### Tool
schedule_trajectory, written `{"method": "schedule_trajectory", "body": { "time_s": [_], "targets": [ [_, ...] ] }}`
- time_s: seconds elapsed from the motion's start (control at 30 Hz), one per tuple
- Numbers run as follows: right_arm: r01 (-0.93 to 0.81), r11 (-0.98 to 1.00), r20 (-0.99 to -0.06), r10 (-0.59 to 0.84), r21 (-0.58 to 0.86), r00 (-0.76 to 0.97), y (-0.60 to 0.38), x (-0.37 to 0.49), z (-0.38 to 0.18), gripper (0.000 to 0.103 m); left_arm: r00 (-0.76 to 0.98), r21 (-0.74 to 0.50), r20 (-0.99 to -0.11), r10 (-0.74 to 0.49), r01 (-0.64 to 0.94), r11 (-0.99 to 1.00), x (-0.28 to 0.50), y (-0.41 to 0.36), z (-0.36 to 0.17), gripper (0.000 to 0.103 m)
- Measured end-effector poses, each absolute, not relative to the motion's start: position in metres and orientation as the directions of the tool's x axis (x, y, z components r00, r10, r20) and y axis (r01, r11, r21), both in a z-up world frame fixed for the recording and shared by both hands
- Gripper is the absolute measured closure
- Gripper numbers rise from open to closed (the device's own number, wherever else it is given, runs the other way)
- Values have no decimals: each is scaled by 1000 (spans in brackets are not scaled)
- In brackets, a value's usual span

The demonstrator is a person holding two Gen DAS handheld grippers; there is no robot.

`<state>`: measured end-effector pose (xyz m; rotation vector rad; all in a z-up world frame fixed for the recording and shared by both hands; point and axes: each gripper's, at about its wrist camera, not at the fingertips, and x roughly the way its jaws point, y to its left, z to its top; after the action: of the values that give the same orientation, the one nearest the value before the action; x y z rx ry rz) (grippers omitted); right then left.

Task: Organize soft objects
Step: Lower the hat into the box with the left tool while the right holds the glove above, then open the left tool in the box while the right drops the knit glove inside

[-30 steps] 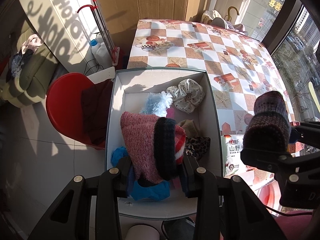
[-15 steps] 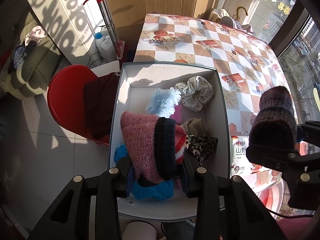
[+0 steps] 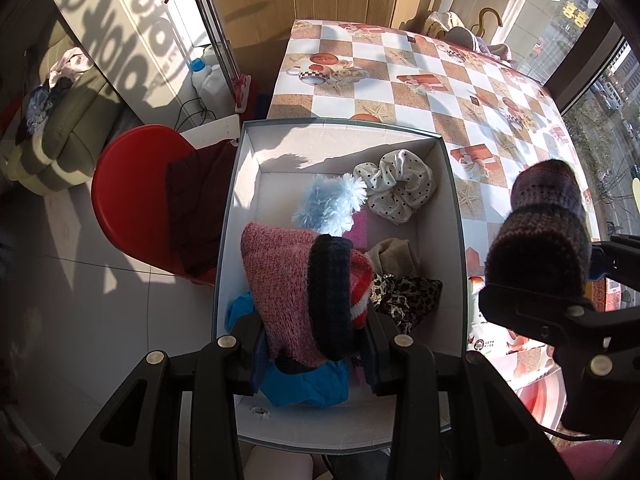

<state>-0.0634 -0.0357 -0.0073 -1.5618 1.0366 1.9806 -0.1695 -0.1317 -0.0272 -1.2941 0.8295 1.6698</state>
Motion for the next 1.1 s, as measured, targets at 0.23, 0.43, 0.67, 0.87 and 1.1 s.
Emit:
{"method": "schedule_trajectory", "body": {
  "time_s": [0.23, 0.43, 0.67, 0.87, 1.1],
  "targets": [
    [-709, -649, -957, -113, 274, -266, -23, -78, -15, 42, -119, 24, -975, 188, -897, -441, -181, -116, -37, 62],
    [-729, -611, -949, -152, 309, -275, -15, -81, -23, 42, -82, -6, -983, 167, -884, -467, -185, -115, -45, 61],
    [-731, -609, -951, -164, 306, -262, -17, -79, -30, 42, -72, -8, -986, 153, -884, -468, -181, -117, -49, 61],
    [-722, -620, -951, -164, 307, -263, -18, -81, -30, 39, -58, -37, -981, 186, -883, -468, -180, -118, -46, 48],
    [-719, -630, -953, -136, 294, -271, -19, -82, -23, 28, -35, -74, -975, 221, -883, -463, -179, -120, -42, 19]
  ]
}}
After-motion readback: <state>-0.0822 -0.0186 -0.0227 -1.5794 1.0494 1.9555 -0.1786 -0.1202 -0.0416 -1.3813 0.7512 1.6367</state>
